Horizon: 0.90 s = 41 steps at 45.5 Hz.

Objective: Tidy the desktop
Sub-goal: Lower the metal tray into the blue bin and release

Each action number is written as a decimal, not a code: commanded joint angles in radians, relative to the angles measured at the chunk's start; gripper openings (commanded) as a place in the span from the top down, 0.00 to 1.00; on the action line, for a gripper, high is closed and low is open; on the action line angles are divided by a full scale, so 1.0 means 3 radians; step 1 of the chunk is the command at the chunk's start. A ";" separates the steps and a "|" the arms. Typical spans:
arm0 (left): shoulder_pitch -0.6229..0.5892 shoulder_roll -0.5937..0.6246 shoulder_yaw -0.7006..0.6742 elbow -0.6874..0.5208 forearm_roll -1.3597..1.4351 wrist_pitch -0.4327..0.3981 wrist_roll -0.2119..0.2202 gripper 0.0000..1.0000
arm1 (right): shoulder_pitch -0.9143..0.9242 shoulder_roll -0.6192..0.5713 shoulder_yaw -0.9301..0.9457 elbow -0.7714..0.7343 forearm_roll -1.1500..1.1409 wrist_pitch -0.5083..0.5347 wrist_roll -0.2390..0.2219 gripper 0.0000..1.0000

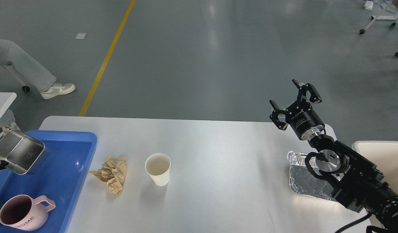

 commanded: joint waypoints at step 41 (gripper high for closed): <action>0.0073 -0.0534 -0.0002 0.0521 -0.0004 -0.0016 0.0000 0.92 | -0.0015 -0.0068 -0.0001 0.0005 0.0000 -0.0003 0.0000 0.00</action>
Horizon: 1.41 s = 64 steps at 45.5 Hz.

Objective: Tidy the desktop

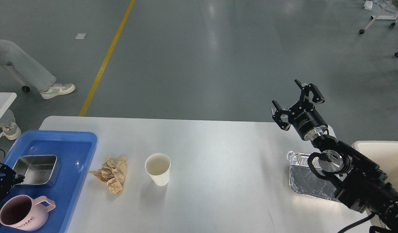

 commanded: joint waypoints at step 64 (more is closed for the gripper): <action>-0.1021 -0.0558 -0.1458 -0.0053 -0.0610 -0.0136 -0.0125 0.03 | 0.0087 -0.0379 0.0071 -0.0063 0.0051 -0.0010 -0.0005 0.00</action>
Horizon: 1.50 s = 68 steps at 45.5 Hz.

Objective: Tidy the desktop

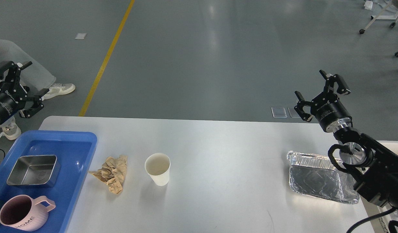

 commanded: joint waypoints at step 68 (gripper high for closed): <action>0.0188 -0.1269 -0.0762 -0.0020 -0.1257 -0.0067 0.0010 0.02 | -0.0088 -0.3072 -0.0812 0.2428 -0.3025 0.0593 0.0046 0.00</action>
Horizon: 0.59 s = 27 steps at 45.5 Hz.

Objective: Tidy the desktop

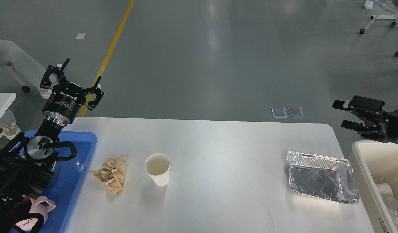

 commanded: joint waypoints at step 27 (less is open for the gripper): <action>-0.0005 -0.0002 -0.0045 -0.0025 -0.0004 -0.0027 0.0005 0.02 | 0.0051 -0.1448 -0.0094 0.1021 -0.0160 -0.0039 0.0050 0.00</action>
